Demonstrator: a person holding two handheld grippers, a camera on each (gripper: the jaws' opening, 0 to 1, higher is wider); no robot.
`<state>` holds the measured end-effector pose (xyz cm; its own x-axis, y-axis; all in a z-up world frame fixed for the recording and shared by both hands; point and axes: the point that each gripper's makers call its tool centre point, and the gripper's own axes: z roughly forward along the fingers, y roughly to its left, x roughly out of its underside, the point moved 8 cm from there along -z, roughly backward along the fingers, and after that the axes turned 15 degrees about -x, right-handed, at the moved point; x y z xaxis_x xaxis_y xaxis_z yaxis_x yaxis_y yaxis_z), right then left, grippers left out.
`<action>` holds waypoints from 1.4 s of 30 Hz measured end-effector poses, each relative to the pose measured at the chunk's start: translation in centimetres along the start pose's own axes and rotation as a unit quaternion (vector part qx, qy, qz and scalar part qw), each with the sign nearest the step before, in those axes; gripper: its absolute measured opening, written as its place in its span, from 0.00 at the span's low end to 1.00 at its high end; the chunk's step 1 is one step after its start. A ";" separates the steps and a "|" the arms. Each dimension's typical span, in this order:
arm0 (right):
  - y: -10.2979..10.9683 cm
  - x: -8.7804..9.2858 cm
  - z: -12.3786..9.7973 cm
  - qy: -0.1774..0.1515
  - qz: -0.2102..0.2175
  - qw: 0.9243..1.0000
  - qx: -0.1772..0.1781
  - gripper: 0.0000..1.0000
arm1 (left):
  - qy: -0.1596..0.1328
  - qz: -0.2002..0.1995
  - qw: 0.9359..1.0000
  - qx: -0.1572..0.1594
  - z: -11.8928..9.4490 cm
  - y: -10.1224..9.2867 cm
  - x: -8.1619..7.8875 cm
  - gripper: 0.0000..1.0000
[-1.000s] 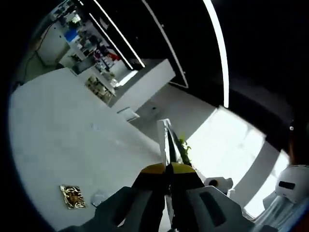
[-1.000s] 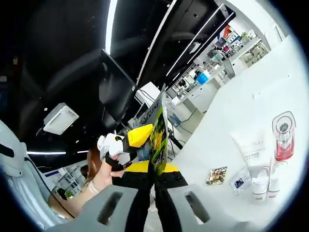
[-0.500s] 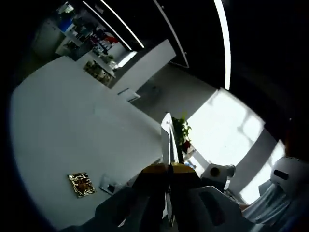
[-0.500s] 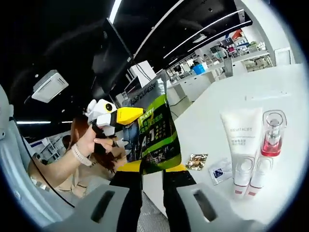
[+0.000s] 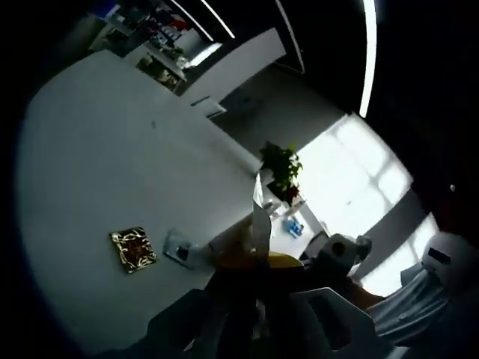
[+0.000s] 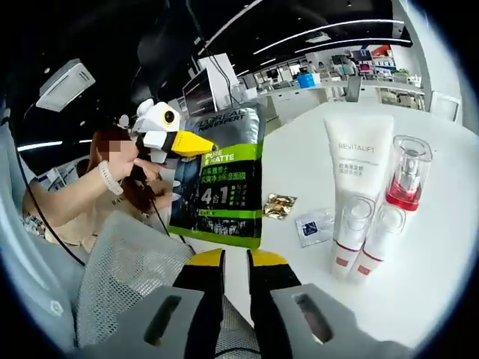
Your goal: Arrange the skincare products in the storage area until every visible bottle or jar stands upright without overlapping.
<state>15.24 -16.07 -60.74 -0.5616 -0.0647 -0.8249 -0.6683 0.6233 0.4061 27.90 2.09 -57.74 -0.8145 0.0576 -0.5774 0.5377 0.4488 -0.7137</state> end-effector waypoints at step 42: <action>-0.3 1.7 4.6 0.125 -0.054 0.990 -0.020 0.18 | 0.274 0.005 0.957 -0.095 8.1 4.9 7.1 0.00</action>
<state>16.75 -12.79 -64.10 -0.5853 -0.3234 -0.7435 -0.7475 0.5703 0.3404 26.57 -2.50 -68.53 -0.8295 0.4987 -0.2515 0.5389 0.5965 -0.5948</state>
